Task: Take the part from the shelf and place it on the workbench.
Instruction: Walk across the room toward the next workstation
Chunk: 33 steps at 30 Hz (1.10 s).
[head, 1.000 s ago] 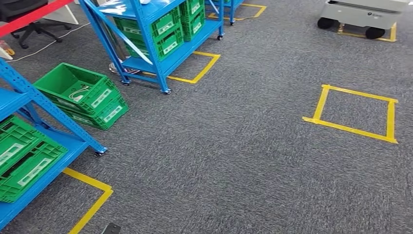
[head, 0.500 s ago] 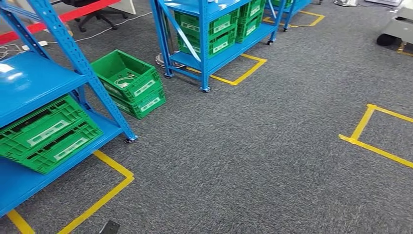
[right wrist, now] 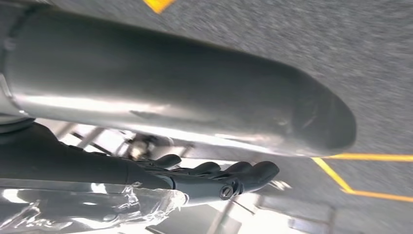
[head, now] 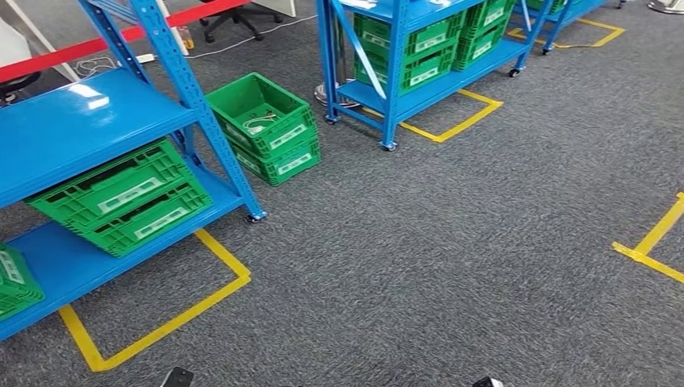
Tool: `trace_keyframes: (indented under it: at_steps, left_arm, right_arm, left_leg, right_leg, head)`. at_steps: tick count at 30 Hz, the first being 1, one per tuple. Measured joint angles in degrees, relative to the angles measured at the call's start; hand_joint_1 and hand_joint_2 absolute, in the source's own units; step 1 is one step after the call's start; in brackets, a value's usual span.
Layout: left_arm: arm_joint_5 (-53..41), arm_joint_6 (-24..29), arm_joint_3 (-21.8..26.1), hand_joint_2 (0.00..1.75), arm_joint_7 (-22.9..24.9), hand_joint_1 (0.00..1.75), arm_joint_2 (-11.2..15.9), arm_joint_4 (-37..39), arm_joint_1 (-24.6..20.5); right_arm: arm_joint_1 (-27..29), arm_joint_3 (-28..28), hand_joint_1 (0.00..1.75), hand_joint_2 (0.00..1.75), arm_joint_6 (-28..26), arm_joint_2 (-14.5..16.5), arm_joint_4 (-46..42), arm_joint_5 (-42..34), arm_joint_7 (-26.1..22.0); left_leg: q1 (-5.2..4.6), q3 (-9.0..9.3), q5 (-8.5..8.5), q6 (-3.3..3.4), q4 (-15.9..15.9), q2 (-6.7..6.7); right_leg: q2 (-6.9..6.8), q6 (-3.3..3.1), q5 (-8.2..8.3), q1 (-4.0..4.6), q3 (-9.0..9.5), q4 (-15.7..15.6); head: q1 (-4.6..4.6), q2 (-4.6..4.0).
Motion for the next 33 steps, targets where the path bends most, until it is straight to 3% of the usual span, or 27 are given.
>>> trace_keyframes:
  at_steps: [2,4,6,8,10,11,12,13,15,17,19,21,23,25,27,28,29,30,32,33]
  left_arm:
    - [0.0,0.0,0.1,0.00,-0.1,0.00,-0.1,0.0,-0.3]
    - [0.0,0.0,0.2,0.00,-0.1,0.00,-0.2,0.0,-0.5]
    - [0.0,0.0,0.4,0.00,-0.1,0.00,-0.2,0.0,-0.3]
    - [0.0,0.0,0.6,0.00,-0.1,0.00,-0.2,0.0,-0.1]
    - [0.0,0.0,0.7,0.00,-0.1,0.00,-0.3,0.0,-0.3]
    - [0.0,0.0,0.8,0.00,-0.1,0.00,-0.3,0.0,-0.3]
    - [0.0,0.0,0.9,0.00,-0.1,0.00,-0.3,0.0,-0.3]
    - [0.0,0.0,1.0,0.00,-0.1,0.00,-0.3,0.0,-0.3]
    - [0.0,0.0,1.1,0.00,-0.1,0.00,-0.4,0.0,-0.3]
    - [0.0,0.0,1.1,0.00,-0.1,0.00,-0.3,0.0,-0.4]
    - [0.0,0.0,1.2,0.00,-0.1,0.00,-0.3,0.0,-0.4]
    - [0.0,0.0,1.3,0.00,-0.1,0.00,-0.2,0.0,-0.3]
    - [0.0,0.0,1.5,0.00,-0.1,0.00,-0.2,0.0,-0.2]
    - [0.0,0.0,1.5,0.00,-0.1,0.00,-0.1,0.0,-0.5]
    - [0.0,0.0,1.6,0.00,-0.1,0.00,-0.1,0.1,-0.6]
    - [0.0,0.0,1.7,0.00,0.0,0.00,-0.1,0.1,-0.6]
    - [0.0,0.0,1.8,0.00,0.1,0.00,-0.1,0.1,-0.6]
    - [0.0,0.0,1.9,0.00,0.3,0.00,-0.1,0.2,-0.6]
    - [0.0,0.0,2.0,0.00,0.5,0.00,-0.1,0.2,-0.7]
    - [0.0,0.0,2.0,0.00,0.5,0.00,-0.1,0.3,-0.8]
  right_arm:
    - [0.2,0.6,0.00,0.00,0.0,0.0,-1.0,0.0,-0.1]
    - [0.4,0.9,0.00,0.00,0.0,0.0,-1.7,0.0,-0.2]
    - [0.4,1.2,0.00,0.00,0.0,0.0,-2.3,0.0,-0.2]
    - [0.4,1.5,0.00,0.00,0.0,0.0,-2.7,0.0,-0.3]
    - [0.6,1.5,0.00,0.00,0.0,0.0,-2.9,0.0,-0.3]
    - [0.8,1.5,0.00,0.00,0.0,0.0,-2.9,0.0,-0.3]
    - [0.9,1.5,0.00,0.00,0.0,0.0,-2.9,0.0,-0.3]
    - [0.9,1.5,0.00,0.00,0.0,0.0,-3.0,0.0,-0.4]
    - [1.0,1.5,0.00,0.00,0.0,0.0,-3.0,0.0,-0.6]
    - [0.9,1.5,0.00,0.00,0.0,0.0,-3.2,0.0,-0.8]
    - [0.9,1.5,0.00,0.00,0.0,0.0,-3.2,0.0,-1.1]
    - [0.9,1.5,0.00,0.00,0.0,0.0,-3.3,-0.2,-1.2]
    - [0.9,1.8,0.00,0.00,0.0,0.0,-3.4,-0.8,-0.4]
    - [1.2,2.4,0.00,0.00,0.0,0.1,-3.4,-1.1,0.4]
    - [1.5,2.7,0.00,0.00,0.0,0.2,-3.5,-0.7,0.3]
    - [1.6,2.7,0.00,0.00,0.0,0.3,-3.5,-0.5,-0.1]
    - [1.6,2.6,0.00,0.00,0.0,0.4,-3.6,-0.4,-0.8]
    - [1.6,2.4,0.00,0.00,0.0,0.5,-3.6,-0.4,-1.5]
    - [1.5,2.1,0.00,0.00,0.0,0.7,-3.7,-0.3,-2.1]
    - [1.5,2.0,0.00,0.00,0.0,0.8,-3.7,-0.3,-2.0]
  left_leg:
    - [-0.33,3.69,2.47,0.41,-7.1,2.46]
    - [-0.59,4.75,2.69,0.81,-9.6,3.18]
    - [-0.46,4.68,2.80,1.35,-9.9,1.94]
    - [-0.12,4.77,3.04,1.93,-10.1,0.85]
    - [0.06,4.73,3.19,2.31,-10.1,-0.38]
    - [0.07,4.71,3.23,2.39,-10.1,-1.08]
    - [0.08,4.71,3.24,2.42,-10.1,-1.82]
    - [0.11,4.73,3.24,2.41,-10.1,-2.56]
    - [0.31,4.81,3.25,2.17,-10.0,-4.09]
    - [0.41,4.67,3.19,1.52,-9.6,-5.56]
    - [0.47,4.29,3.37,0.74,-9.6,-6.72]
    - [0.74,3.92,3.76,0.03,-9.9,-7.58]
    - [0.65,2.97,2.60,-0.50,-8.2,-5.78]
    - [0.42,0.11,-0.95,-0.77,-2.1,-2.61]
    - [0.43,-3.21,-3.89,-0.88,5.0,-1.38]
    - [0.42,-3.82,-3.97,-0.82,6.4,-1.22]
    - [0.40,-3.34,-2.99,-0.69,5.7,-1.10]
    - [0.33,-1.84,-1.27,-0.48,3.1,-0.75]
    - [-0.12,2.39,1.91,0.14,-4.6,1.64]
    - [-0.34,3.83,2.62,0.43,-7.4,2.69]
  right_leg:
    - [-1.12,0.46,-0.33,0.34,0.12,0.2]
    - [-2.25,1.01,-0.61,0.68,0.25,0.2]
    - [-2.59,1.59,-0.89,0.62,0.54,0.2]
    - [-0.07,2.28,-2.54,0.42,-0.27,2.4]
    - [2.65,2.71,-5.98,0.26,-3.43,9.3]
    - [3.00,2.82,-7.44,0.22,-5.35,13.1]
    - [3.11,2.89,-8.09,0.19,-6.86,15.9]
    - [3.12,2.95,-7.60,0.13,-7.46,16.5]
    - [3.74,3.11,-3.75,-0.20,-5.44,11.3]
    - [6.34,3.30,-0.73,-0.79,-2.19,3.9]
    - [7.91,2.84,-0.35,-0.95,-0.80,1.0]
    - [6.86,1.83,-0.10,-0.77,-0.56,0.8]
    - [5.59,1.01,0.24,-0.77,-0.51,0.6]
    - [4.10,0.52,0.31,-0.63,-0.59,0.5]
    - [2.43,0.29,0.23,-0.39,-0.72,0.5]
    - [1.65,0.22,0.19,-0.30,-0.73,0.5]
    - [0.92,0.20,0.15,-0.24,-0.70,0.5]
    - [0.26,0.22,0.10,-0.19,-0.61,0.5]
    - [-0.91,0.51,-0.15,0.04,-0.40,0.6]
    - [-1.45,0.76,-0.29,0.23,-0.44,0.7]
  head:
    - [-0.06,0.00]
    - [-0.01,0.00]
    - [0.10,0.00]
    - [0.32,0.00]
    - [0.59,0.00]
    - [0.61,0.00]
    - [0.62,0.00]
    - [0.62,0.00]
    - [0.61,0.00]
    - [0.69,0.00]
    - [0.75,0.00]
    - [0.72,0.00]
    - [0.39,0.00]
    - [-0.06,0.00]
    - [-0.18,0.00]
    - [-0.18,0.00]
    - [-0.19,0.00]
    - [-0.19,0.00]
    - [-0.25,0.00]
    - [-0.22,0.00]
